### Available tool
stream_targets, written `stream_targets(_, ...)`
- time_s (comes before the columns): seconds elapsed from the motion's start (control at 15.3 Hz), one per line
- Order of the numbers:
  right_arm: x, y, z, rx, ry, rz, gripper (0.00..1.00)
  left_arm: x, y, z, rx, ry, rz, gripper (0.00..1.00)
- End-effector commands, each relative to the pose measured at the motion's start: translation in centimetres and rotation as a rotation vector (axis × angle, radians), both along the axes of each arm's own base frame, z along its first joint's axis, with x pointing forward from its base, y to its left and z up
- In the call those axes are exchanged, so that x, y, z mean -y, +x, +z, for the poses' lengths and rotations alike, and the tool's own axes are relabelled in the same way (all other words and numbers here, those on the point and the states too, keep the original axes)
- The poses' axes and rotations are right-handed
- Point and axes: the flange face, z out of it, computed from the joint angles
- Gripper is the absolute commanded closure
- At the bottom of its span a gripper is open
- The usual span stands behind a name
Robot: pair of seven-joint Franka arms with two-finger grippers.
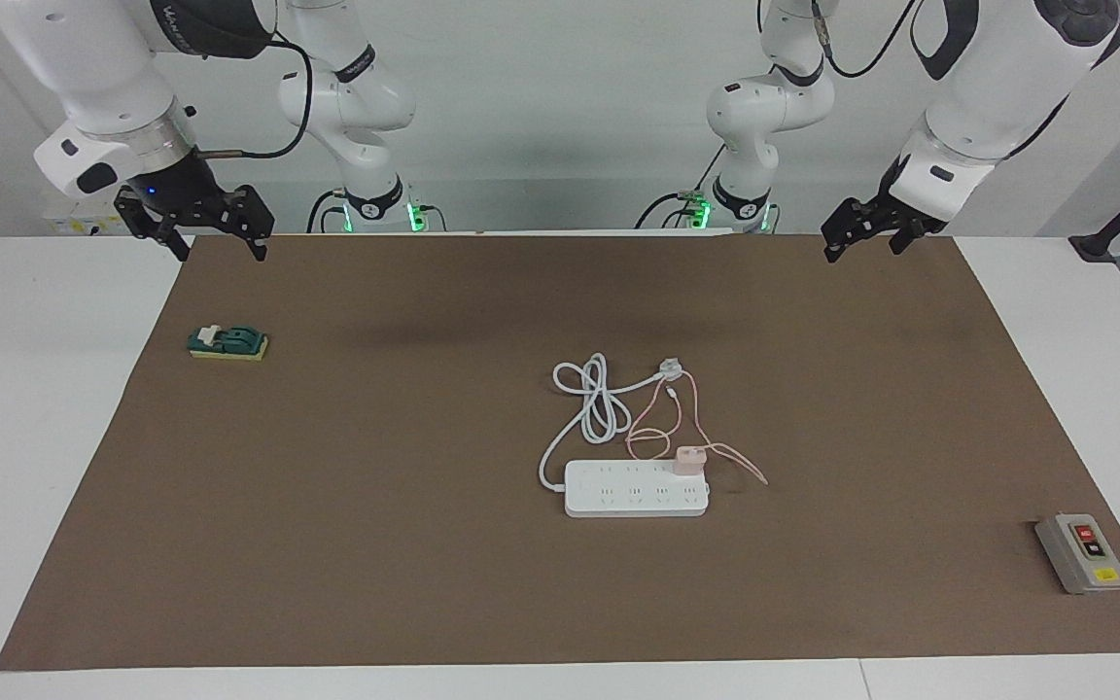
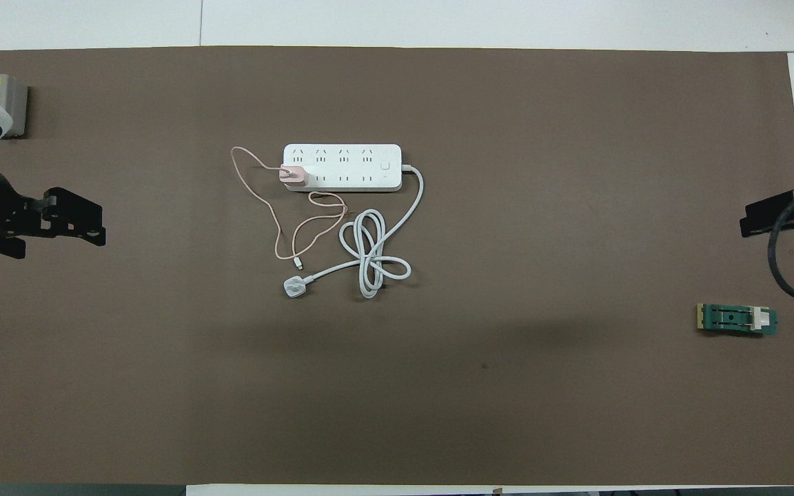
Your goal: Plug charger into power strip
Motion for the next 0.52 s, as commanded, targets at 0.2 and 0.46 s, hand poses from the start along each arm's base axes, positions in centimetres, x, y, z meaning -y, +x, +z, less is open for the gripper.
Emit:
stream_targets(0.2, -0.11, -0.53, 0.25, -0.002, 0.011, -0.014, 0.0, -0.49, -0.35, 0.0, -0.005, 0.0, 0.0, 0.0)
stream_targets(0.46, -0.11, -0.52, 0.19, -0.002, 0.011, -0.014, 0.0, -1.08, 0.38, -0.74, -0.017, 0.015, 0.004, 0.0)
